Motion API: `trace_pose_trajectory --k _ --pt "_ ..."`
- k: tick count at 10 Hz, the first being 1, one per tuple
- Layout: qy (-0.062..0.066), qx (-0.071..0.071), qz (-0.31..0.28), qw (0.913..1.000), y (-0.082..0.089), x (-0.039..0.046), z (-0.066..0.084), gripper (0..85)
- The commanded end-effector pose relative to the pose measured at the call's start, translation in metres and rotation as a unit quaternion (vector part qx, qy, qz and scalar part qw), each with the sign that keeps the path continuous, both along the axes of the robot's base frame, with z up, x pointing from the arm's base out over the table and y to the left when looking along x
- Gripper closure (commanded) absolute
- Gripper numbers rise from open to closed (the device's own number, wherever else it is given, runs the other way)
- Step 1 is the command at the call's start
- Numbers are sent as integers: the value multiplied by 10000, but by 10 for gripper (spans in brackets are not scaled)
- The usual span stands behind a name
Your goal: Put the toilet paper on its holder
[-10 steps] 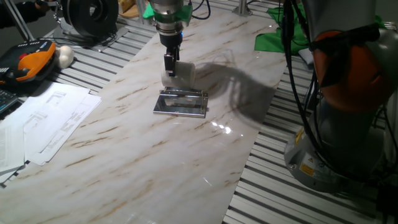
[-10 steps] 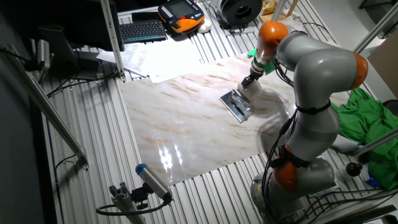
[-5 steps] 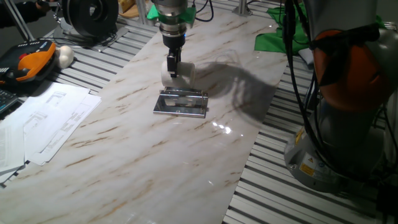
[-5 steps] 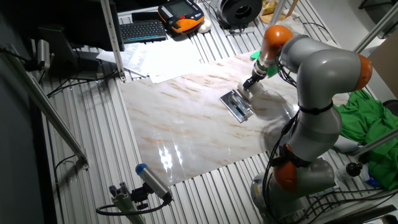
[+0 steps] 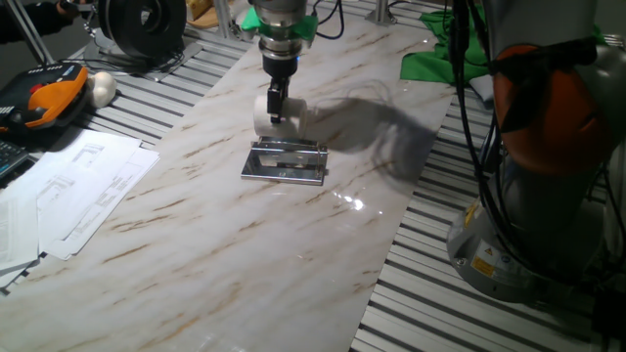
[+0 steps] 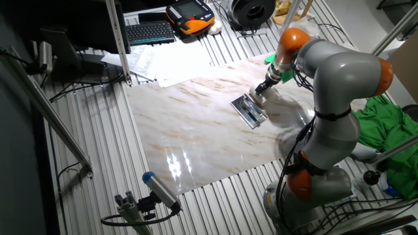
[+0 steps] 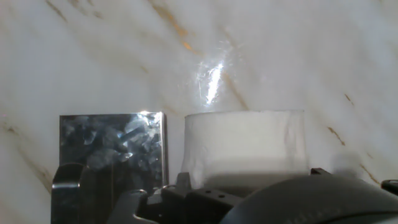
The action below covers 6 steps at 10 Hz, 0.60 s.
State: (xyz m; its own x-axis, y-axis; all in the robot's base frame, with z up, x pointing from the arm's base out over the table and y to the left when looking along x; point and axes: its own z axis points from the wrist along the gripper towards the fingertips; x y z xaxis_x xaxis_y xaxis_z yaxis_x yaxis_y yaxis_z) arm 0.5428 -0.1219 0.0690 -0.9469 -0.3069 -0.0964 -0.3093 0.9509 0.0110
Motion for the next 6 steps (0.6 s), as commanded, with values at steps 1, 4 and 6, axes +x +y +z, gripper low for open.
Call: trace_pose_trajectory --k 1,4,6 --pt "1 -5 43 10000 9 -2 -7 170" --pt "-18 -97 386 9992 22 -3 -9 510" --pt "17 -70 441 9990 43 26 61 510"
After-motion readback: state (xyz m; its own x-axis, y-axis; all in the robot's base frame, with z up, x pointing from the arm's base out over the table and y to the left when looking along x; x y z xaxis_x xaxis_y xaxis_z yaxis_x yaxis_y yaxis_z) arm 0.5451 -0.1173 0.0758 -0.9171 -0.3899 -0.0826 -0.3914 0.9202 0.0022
